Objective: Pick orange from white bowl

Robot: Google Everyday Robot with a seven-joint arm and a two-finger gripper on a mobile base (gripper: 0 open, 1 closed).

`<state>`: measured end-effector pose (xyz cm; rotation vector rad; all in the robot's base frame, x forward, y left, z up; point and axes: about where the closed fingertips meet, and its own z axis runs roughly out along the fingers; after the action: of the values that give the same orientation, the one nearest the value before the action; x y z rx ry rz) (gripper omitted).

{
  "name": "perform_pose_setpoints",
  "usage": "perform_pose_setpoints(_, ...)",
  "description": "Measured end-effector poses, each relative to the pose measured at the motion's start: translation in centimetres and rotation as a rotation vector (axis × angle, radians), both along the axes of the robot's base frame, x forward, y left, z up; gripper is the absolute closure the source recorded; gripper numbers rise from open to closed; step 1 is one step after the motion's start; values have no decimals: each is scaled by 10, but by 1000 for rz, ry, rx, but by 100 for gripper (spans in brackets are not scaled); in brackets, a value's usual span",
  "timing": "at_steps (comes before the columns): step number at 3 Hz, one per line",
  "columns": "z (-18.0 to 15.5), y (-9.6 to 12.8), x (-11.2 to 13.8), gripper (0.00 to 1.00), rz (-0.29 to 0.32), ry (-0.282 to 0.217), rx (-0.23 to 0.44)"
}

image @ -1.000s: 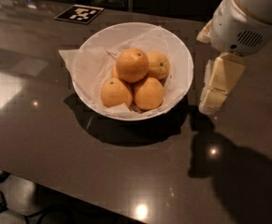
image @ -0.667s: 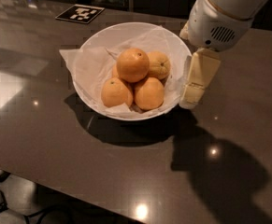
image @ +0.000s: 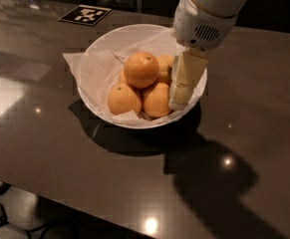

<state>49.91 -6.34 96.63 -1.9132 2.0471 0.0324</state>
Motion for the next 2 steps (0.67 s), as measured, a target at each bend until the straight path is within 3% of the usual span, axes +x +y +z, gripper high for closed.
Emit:
perform_pose_setpoints(1,-8,29,19,0,47,21,-5)
perform_pose_setpoints(2,-8,30,19,0,48,21,-5)
